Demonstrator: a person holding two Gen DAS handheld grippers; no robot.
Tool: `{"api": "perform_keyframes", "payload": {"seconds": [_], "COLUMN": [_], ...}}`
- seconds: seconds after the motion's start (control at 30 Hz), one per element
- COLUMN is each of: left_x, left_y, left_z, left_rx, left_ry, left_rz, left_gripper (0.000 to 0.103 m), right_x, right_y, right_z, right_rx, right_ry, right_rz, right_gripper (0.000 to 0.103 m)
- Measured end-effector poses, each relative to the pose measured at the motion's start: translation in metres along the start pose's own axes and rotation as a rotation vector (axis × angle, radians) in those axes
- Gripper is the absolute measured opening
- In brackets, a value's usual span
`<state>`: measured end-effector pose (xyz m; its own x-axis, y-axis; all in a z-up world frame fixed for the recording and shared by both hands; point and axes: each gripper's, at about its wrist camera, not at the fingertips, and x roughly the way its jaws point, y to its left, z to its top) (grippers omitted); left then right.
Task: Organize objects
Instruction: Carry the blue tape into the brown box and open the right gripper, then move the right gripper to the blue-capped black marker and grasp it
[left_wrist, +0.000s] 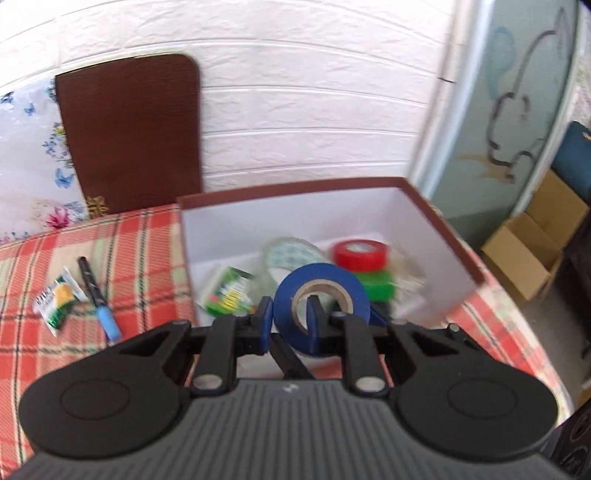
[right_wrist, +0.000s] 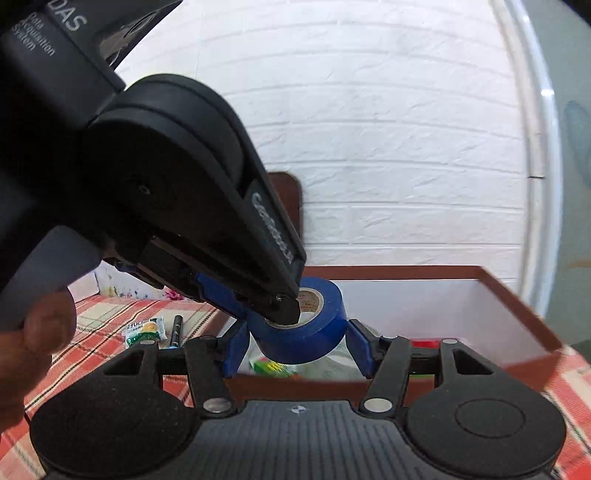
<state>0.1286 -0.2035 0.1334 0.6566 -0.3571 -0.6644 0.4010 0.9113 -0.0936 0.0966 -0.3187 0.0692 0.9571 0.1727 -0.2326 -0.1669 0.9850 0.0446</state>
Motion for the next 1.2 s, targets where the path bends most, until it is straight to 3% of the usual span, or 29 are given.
{"api": "perform_keyframes", "payload": {"seconds": [0.17,0.33,0.6,0.77,0.9,1.2], "left_x": [0.039,0.035,-0.013,-0.040,-0.042,-0.027], "left_y": [0.019,0.011,0.003,0.015,0.040,0.117], "left_z": [0.003,-0.012,-0.043,-0.078,-0.107,-0.154], "left_rx": [-0.030,0.014,0.045,0.032,0.006,-0.077], "left_ry": [0.066,0.043,-0.016,-0.032,0.009,0.089], "left_rz": [0.057,0.031,-0.005,0.018,0.098,0.283], "left_gripper": [0.030,0.038,0.043,0.048,0.048,0.049], "right_x": [0.043,0.021,-0.047,-0.067,-0.065,-0.032], "right_y": [0.000,-0.002,0.010,0.017,0.034,0.078], "right_z": [-0.009,-0.011,-0.026,-0.051,-0.071,-0.081], "right_rx": [0.026,0.016,0.025,0.095,0.119,-0.041], "right_ry": [0.061,0.016,-0.028,0.112,0.260,0.364], "right_rz": [0.017,-0.016,-0.080,-0.036,0.034,0.108], "right_gripper": [0.059,0.061,0.064,0.064,0.064,0.063]}}
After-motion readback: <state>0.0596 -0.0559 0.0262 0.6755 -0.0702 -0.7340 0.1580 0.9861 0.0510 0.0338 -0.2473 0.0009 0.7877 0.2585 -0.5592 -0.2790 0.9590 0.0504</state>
